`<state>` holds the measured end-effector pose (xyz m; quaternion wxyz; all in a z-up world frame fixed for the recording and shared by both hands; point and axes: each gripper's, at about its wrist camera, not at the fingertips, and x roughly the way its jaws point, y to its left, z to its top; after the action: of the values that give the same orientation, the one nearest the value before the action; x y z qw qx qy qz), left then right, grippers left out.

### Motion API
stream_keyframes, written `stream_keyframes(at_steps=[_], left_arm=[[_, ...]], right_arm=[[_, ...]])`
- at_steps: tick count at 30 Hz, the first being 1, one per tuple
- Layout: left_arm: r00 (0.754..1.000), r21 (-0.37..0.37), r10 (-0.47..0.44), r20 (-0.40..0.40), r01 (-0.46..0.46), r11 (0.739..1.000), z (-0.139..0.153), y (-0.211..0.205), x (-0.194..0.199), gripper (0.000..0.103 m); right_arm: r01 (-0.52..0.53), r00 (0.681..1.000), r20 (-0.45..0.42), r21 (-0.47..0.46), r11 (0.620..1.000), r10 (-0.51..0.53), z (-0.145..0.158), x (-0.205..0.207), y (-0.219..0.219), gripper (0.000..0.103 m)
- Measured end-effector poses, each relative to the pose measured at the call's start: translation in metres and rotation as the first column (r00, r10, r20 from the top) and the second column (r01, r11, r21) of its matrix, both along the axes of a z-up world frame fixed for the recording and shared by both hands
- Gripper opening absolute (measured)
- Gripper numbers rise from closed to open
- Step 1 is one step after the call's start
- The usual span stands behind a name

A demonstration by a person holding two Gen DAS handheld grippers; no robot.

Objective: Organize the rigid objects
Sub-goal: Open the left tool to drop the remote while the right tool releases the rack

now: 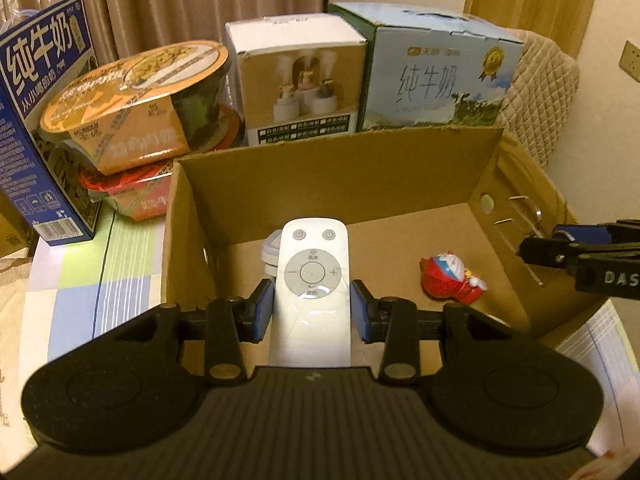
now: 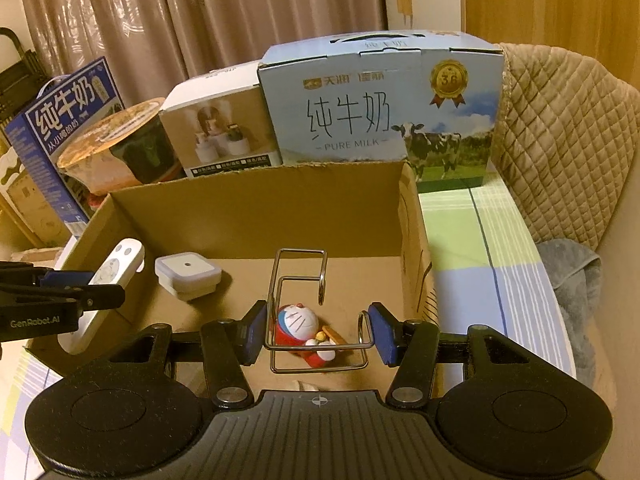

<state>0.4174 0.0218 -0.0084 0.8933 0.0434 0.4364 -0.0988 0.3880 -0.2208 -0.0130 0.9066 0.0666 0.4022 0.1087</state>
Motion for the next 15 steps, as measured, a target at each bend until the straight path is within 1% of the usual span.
stream_keyframes(at_steps=[4, 5, 6, 7, 15], left_arm=[[1.0, 0.015, 0.028, -0.001, -0.028, 0.999, -0.009, 0.005, 0.002, 0.036], [0.999, 0.016, 0.036, 0.003, -0.036, 0.999, -0.009, 0.006, 0.002, 0.042], [0.999, 0.009, 0.04, 0.006, -0.04, 0.999, -0.009, 0.008, 0.002, 0.05], [0.999, -0.001, 0.042, 0.007, -0.042, 0.999, -0.007, 0.01, 0.001, 0.051], [0.999, -0.02, 0.031, 0.033, -0.031, 0.999, 0.008, 0.016, -0.007, 0.051]], right_arm=[[0.004, 1.0, 0.0, -0.001, 1.0, -0.004, -0.003, 0.001, -0.002, 0.051], [0.006, 1.0, -0.002, -0.001, 1.0, -0.006, -0.003, 0.001, -0.002, 0.051], [0.006, 1.0, -0.002, -0.002, 1.0, -0.006, -0.004, 0.001, -0.003, 0.051], [0.005, 1.0, -0.001, -0.004, 1.0, -0.005, -0.004, 0.001, -0.003, 0.051], [0.008, 1.0, -0.003, 0.003, 1.0, -0.008, -0.004, 0.001, -0.003, 0.051]])
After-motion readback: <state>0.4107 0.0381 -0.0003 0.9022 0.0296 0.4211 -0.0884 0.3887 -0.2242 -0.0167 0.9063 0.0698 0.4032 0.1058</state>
